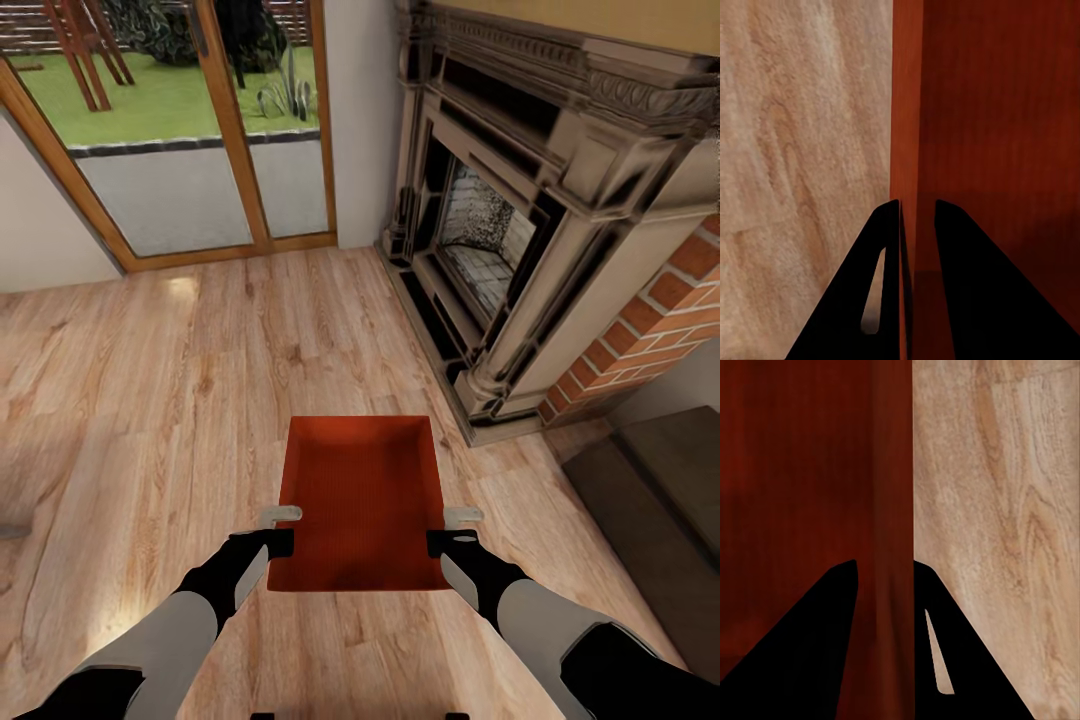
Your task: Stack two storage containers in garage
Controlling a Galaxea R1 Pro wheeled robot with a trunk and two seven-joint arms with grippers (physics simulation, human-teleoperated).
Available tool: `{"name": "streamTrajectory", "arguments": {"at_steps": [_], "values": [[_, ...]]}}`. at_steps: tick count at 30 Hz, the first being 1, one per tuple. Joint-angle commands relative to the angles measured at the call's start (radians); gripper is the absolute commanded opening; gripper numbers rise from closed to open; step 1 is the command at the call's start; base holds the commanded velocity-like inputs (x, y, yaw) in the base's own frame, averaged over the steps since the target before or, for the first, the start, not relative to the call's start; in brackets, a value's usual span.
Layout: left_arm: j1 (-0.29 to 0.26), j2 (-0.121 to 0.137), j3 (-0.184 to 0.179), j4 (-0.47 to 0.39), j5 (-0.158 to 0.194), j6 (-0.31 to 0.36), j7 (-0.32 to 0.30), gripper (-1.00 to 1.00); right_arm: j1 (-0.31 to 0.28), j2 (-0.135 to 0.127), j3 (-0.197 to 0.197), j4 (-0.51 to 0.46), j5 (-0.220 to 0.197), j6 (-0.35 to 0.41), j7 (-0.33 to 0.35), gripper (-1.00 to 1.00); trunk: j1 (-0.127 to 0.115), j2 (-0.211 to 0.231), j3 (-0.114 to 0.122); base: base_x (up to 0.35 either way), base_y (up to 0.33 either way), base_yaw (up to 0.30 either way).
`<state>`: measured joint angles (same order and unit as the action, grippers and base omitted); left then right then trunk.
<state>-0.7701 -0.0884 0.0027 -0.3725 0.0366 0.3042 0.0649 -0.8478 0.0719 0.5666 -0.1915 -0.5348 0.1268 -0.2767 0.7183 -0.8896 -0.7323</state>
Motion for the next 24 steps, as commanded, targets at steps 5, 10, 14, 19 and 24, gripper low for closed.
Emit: {"name": "streamTrajectory", "arguments": {"at_steps": [5, 10, 14, 19, 24], "values": [[0.000, 0.001, 0.002, 0.001, 0.019, 0.006, 0.010, -1.00, 0.000, 0.000, 0.018, -0.006, 0.003, -0.008, 0.019, -1.00, -0.019, 0.035, 0.015, 0.000, 0.000, 0.000], [0.000, 0.001, 0.002, 0.001, 0.019, 0.006, 0.010, -1.00, 0.000, 0.000, 0.018, -0.006, 0.003, -0.008, 0.019, -1.00, -0.038, 0.070, 0.031, 0.000, 0.000, 0.000], [0.000, 0.001, 0.002, 0.000, 0.019, 0.006, 0.010, -1.00, 0.000, 0.000, 0.018, -0.006, 0.003, -0.007, 0.019, -1.00, -0.054, 0.098, 0.043, 0.000, 0.000, 0.000], [0.000, 0.001, 0.002, -0.001, 0.019, 0.006, 0.010, -1.00, 0.000, 0.000, 0.018, -0.006, 0.003, -0.008, 0.017, -1.00, -0.073, 0.133, 0.059, 0.000, 0.000, 0.000], [0.000, 0.001, 0.002, -0.003, 0.019, 0.006, 0.010, -1.00, 0.000, 0.000, 0.018, -0.006, 0.003, -0.008, 0.016, -1.00, -0.092, 0.168, 0.075, 0.000, 0.000, 0.000]]}}
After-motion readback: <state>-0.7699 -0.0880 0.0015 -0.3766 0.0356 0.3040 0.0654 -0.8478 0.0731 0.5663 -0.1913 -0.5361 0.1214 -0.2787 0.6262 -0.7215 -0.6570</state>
